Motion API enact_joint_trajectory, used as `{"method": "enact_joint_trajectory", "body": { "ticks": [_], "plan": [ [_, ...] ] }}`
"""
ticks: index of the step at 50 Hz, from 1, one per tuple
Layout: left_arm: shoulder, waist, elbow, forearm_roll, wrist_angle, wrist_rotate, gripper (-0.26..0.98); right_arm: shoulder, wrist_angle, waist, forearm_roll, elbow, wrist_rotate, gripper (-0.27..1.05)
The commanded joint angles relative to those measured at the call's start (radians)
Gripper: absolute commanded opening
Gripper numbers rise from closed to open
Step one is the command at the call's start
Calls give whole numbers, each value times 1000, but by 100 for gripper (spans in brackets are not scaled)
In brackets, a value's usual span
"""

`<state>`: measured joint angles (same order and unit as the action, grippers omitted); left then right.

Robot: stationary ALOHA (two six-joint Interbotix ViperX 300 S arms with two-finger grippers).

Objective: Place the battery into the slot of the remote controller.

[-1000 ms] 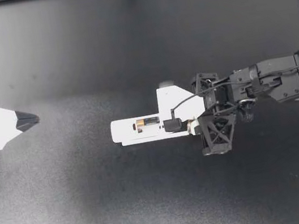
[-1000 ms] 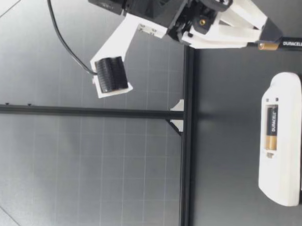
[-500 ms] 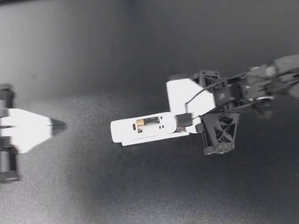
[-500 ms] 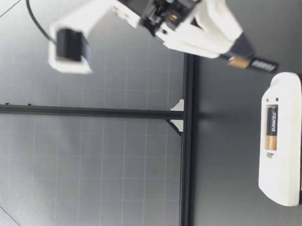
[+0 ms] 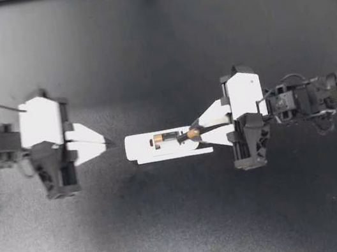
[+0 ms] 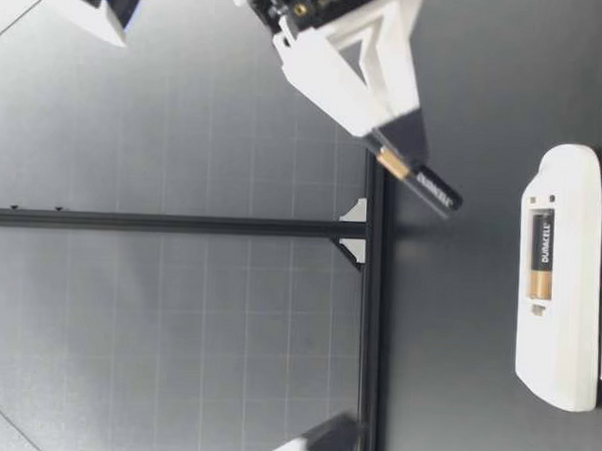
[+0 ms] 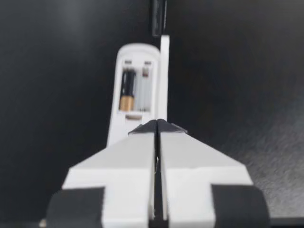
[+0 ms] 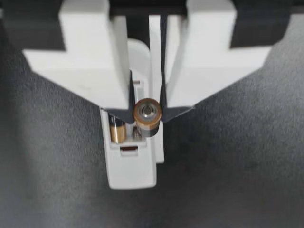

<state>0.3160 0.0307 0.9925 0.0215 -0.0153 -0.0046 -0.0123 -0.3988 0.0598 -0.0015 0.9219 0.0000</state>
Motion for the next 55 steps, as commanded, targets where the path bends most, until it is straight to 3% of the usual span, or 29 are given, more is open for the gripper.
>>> {"method": "enact_joint_trajectory", "body": {
  "ticks": [1,30,55],
  "plan": [
    [-43,5,-51,2,23,-2,-16,11,-34,8,-2,-18,-3,3],
    [-244,21,-138,-2,63,3,-16,132,-103,31,-3,-57,-11,3],
    [-334,32,-155,-2,48,8,-16,193,-84,31,-11,-97,-11,3]
  ]
}}
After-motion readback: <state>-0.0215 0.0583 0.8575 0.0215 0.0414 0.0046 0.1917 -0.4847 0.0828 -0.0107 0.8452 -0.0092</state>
